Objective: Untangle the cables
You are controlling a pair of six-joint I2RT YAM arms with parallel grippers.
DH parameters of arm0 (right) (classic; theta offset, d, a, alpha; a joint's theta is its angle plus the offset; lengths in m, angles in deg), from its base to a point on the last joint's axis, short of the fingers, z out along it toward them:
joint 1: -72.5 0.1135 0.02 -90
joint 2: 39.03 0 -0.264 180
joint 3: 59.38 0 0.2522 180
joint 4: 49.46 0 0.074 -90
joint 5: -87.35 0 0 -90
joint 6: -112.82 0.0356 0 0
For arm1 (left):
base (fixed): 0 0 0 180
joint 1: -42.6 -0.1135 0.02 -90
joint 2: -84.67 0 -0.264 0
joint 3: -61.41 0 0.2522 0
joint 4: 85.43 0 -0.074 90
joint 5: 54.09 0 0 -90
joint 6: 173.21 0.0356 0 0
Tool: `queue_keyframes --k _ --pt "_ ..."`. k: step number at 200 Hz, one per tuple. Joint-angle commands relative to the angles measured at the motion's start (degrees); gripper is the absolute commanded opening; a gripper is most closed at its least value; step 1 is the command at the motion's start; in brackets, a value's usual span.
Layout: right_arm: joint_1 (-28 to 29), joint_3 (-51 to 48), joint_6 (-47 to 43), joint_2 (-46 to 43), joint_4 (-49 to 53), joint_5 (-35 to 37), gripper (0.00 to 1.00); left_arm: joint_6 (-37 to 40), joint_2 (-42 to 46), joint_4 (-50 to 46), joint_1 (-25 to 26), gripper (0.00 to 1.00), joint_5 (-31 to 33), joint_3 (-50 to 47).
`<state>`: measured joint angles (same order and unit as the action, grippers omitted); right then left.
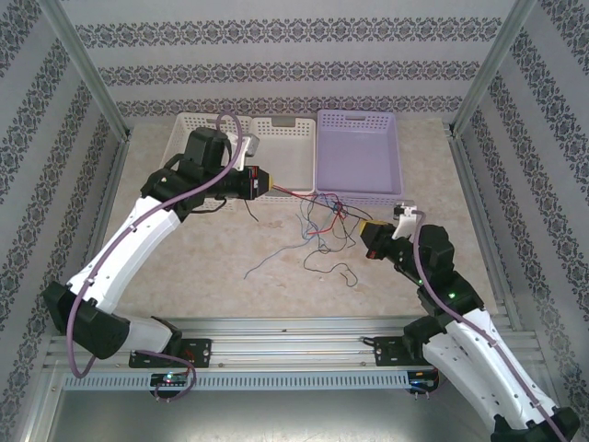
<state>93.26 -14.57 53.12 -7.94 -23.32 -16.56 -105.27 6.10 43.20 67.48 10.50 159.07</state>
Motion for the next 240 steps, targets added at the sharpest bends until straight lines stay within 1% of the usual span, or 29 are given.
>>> queue_keyframes --k 1,9,18,23,35,46,53,60,69,93,108,118,146,170,192,212,240 --pt "-5.94 -2.82 0.86 -1.09 11.18 4.56 0.00 1.23 3.06 -4.22 -6.95 0.00 23.46 1.67" --pt "-5.77 -3.43 1.20 -0.34 7.83 -0.16 0.00 1.02 3.84 -2.15 -6.90 0.00 21.90 -0.59" --pt "-4.92 -3.83 1.08 0.88 4.32 -5.28 0.11 0.91 4.77 0.75 -6.91 0.00 19.79 -3.21" --pt "-4.27 -3.82 1.19 1.49 3.30 -6.53 0.16 0.72 5.10 2.24 -6.90 0.00 18.45 -4.42" --pt "-1.58 -3.14 0.15 2.90 2.53 -6.04 0.29 0.39 5.59 5.52 -6.95 0.00 14.60 -6.47" --pt "1.39 -2.39 -1.22 3.95 2.30 -4.24 0.40 -0.04 5.70 8.32 -6.92 0.00 10.91 -7.67" --pt "3.32 -2.09 -1.99 4.62 1.85 -3.30 0.49 -0.33 5.66 9.75 -6.94 0.00 9.09 -8.25" --pt "5.09 -1.87 -2.67 5.23 0.95 -3.31 0.53 -0.53 5.54 10.78 -6.94 0.00 7.80 -8.75" --pt "7.27 -1.61 -3.16 6.00 0.06 -2.15 0.56 -0.65 5.23 11.75 -6.92 0.00 6.40 -9.36" --pt "12.79 -1.86 -2.97 9.75 -5.68 1.72 0.59 -1.44 4.50 13.86 -6.88 0.00 1.91 -10.17" --pt "15.11 -2.09 -2.62 13.68 -11.13 3.73 0.59 -2.01 4.71 15.67 -6.88 0.00 -1.20 -10.91" --pt "16.47 -1.43 -2.96 16.98 -14.22 4.73 0.59 -2.19 4.99 17.24 -6.88 0.00 -4.39 -11.64" --pt "22.04 2.79 -8.52 26.68 -23.61 7.49 0.61 -2.69 4.33 19.26 -6.56 0.00 -10.70 -12.17" --pt "26.19 7.97 -16.03 32.72 -25.95 13.02 0.61 -1.01 2.59 16.23 -5.71 0.00 -10.74 -10.62" --pt "28.30 11.05 -21.33 34.82 -25.57 17.36 0.61 0.41 1.30 13.21 -5.13 0.00 -8.97 -9.19" --pt "29.37 11.58 -23.40 35.30 -26.71 18.28 0.61 0.88 0.03 10.86 -5.16 0.00 -7.64 -7.97" --pt "30.23 12.80 -25.05 38.01 -27.30 19.42 0.61 0.08 -0.93 10.91 -5.13 0.00 -9.38 -7.50"
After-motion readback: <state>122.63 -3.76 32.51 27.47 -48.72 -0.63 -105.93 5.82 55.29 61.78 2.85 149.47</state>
